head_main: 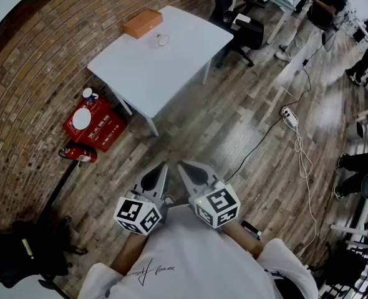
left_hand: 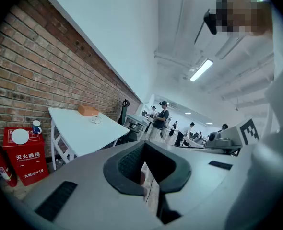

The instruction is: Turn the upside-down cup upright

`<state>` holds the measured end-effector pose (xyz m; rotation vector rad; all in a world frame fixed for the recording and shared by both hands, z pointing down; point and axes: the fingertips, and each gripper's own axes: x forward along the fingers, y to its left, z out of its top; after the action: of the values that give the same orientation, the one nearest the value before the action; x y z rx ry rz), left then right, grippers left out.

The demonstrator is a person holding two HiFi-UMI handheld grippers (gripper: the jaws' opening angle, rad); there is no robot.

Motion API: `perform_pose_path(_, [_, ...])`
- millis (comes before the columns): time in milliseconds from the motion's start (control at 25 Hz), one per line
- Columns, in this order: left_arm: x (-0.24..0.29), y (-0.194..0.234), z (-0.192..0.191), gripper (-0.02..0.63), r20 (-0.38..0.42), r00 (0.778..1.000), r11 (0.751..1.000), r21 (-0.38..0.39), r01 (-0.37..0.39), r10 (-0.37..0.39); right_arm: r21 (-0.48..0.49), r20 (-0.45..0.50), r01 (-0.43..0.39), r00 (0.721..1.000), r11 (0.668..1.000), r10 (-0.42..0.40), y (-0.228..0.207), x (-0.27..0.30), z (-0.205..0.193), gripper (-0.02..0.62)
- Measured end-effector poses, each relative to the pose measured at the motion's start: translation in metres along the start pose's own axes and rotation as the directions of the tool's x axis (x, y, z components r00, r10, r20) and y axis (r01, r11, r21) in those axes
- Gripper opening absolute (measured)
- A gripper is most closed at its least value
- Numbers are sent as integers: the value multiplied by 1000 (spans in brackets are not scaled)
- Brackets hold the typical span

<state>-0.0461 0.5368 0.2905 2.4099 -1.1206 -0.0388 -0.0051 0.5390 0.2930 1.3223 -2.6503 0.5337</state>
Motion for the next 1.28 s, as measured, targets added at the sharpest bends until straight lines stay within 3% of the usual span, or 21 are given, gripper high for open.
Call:
perform_pose_path(360, [40,-13,9,9,11,999,998,53,-37,36,8,35,51,998,999,-52,-46,-15,14,18])
perform_pose_path(720, [60,-31,3,9,21,996,994,71,-87,86,21,47,22,999,1000,-23,-74,-30,15,20])
perform_pose_path(1280, [84,-8,-1,9,-13,994,994,23,-104,104,44,2,-11,1000,999,11,-91,-3,8,21])
